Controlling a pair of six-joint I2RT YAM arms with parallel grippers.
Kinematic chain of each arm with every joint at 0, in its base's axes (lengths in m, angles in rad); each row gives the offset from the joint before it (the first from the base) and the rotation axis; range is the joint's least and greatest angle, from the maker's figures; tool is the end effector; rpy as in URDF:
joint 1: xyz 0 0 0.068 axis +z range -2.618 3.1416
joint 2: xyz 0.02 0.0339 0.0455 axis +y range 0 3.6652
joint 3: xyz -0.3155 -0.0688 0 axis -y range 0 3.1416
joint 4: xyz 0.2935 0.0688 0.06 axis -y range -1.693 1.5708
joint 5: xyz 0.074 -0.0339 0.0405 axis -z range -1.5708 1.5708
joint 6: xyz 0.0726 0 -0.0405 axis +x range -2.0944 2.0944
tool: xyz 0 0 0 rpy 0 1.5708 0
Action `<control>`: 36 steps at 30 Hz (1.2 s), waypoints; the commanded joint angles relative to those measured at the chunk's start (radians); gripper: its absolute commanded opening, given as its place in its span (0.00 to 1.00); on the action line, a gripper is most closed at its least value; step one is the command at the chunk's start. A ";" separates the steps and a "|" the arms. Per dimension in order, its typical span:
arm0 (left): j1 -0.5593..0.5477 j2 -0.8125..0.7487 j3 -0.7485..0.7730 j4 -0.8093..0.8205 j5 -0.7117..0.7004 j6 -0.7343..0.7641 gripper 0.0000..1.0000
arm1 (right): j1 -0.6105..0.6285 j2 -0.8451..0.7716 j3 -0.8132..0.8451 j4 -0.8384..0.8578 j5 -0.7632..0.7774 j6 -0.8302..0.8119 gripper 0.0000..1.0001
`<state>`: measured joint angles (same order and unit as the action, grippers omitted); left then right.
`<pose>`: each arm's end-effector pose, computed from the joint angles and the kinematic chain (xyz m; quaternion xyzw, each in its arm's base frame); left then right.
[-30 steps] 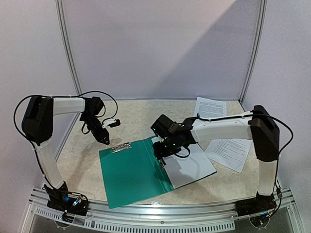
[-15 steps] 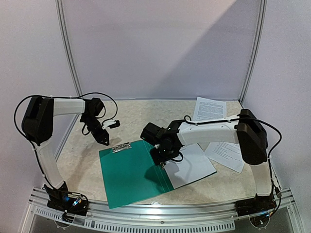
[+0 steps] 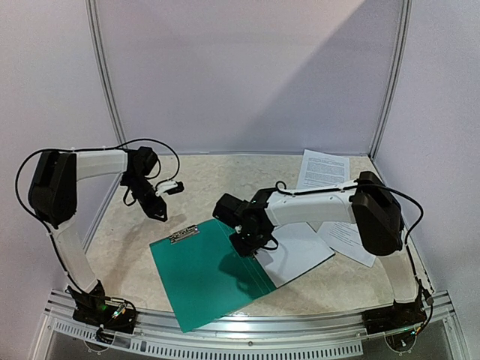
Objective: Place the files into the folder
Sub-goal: Rotate the folder with some files at the center of the board.
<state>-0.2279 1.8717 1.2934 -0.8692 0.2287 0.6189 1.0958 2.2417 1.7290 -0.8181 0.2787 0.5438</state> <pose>0.3956 -0.1086 0.1610 0.4138 0.9011 -0.0998 0.0822 0.2627 0.4671 0.1293 -0.2519 0.9505 -0.0074 0.1817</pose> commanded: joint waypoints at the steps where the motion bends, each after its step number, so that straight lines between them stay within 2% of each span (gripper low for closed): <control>1: 0.033 -0.033 0.050 -0.078 0.005 0.023 0.35 | -0.025 0.039 0.018 -0.009 0.011 -0.169 0.20; 8: 0.097 -0.041 0.085 -0.118 0.002 0.044 0.35 | -0.085 0.049 0.062 0.096 -0.094 -0.518 0.18; 10: 0.101 -0.041 0.078 -0.124 -0.002 0.058 0.35 | -0.088 0.060 0.075 0.112 -0.095 -0.672 0.19; 15: 0.093 -0.032 0.050 -0.160 0.032 0.085 0.36 | -0.142 0.077 0.104 0.126 -0.138 -0.905 0.19; 21: 0.056 -0.081 -0.049 -0.164 0.050 0.133 0.37 | -0.162 0.023 -0.014 0.204 -0.260 -1.267 0.21; 24: 0.037 -0.105 -0.085 -0.173 0.082 0.144 0.39 | -0.162 -0.016 -0.079 0.249 -0.310 -1.395 0.21; 34: -0.057 -0.151 -0.148 -0.177 0.176 0.108 0.43 | -0.175 -0.015 -0.067 0.275 -0.238 -1.488 0.29; 36: -0.078 -0.142 -0.156 -0.185 0.175 0.103 0.43 | -0.180 -0.014 -0.055 0.282 -0.233 -1.484 0.36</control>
<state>-0.2749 1.7428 1.1591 -1.0401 0.3573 0.7357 0.9295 2.2292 1.6653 -0.5339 0.0277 -0.8963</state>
